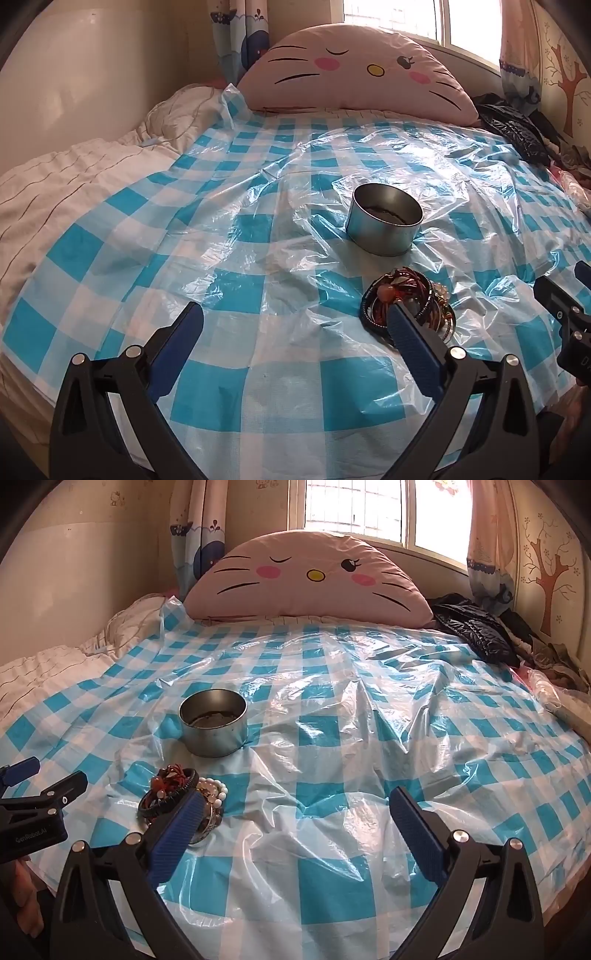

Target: Organize jewelry

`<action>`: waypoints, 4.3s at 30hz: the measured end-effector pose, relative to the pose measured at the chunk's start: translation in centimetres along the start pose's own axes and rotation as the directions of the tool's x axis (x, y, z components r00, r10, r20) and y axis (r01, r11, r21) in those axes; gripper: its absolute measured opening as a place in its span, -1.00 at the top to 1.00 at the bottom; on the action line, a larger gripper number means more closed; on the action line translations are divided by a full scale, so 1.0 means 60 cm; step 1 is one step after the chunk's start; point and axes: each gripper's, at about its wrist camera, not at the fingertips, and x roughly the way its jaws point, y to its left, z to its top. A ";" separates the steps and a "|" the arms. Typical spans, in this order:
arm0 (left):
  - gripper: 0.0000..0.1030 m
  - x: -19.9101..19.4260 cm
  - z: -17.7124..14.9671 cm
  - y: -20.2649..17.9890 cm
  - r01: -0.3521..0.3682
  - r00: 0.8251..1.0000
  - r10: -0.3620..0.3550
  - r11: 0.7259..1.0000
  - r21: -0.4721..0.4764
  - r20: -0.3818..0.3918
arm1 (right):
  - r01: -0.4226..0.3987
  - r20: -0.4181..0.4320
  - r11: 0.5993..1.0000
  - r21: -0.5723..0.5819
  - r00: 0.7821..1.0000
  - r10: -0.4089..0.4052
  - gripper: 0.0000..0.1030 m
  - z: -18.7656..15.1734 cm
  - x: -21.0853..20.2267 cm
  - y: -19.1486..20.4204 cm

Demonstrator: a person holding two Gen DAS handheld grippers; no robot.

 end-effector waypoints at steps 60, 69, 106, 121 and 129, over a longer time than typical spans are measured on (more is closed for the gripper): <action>-0.86 -0.009 0.002 -0.010 0.029 0.999 -0.030 0.999 0.031 0.014 | -0.006 0.000 1.000 0.015 1.000 0.006 -0.87 -0.007 0.000 -0.014; -0.85 0.014 0.015 -0.083 0.143 0.990 -0.138 0.966 0.215 -0.037 | -0.105 0.072 0.977 0.186 0.993 0.093 -0.87 0.003 0.019 -0.055; 0.80 0.116 0.061 -0.003 0.456 0.871 -0.447 0.890 -0.001 -0.205 | -0.441 -0.134 0.888 -0.127 0.895 0.426 -0.46 0.042 0.147 0.078; 0.81 0.131 0.052 0.006 0.461 0.868 -0.455 0.887 -0.019 -0.200 | -0.560 -0.332 0.824 -0.091 0.797 0.505 0.69 0.041 0.213 0.121; 0.81 0.129 0.052 0.009 0.460 0.869 -0.455 0.888 -0.024 -0.195 | -0.566 -0.273 0.824 0.030 0.788 0.551 0.89 0.040 0.191 0.050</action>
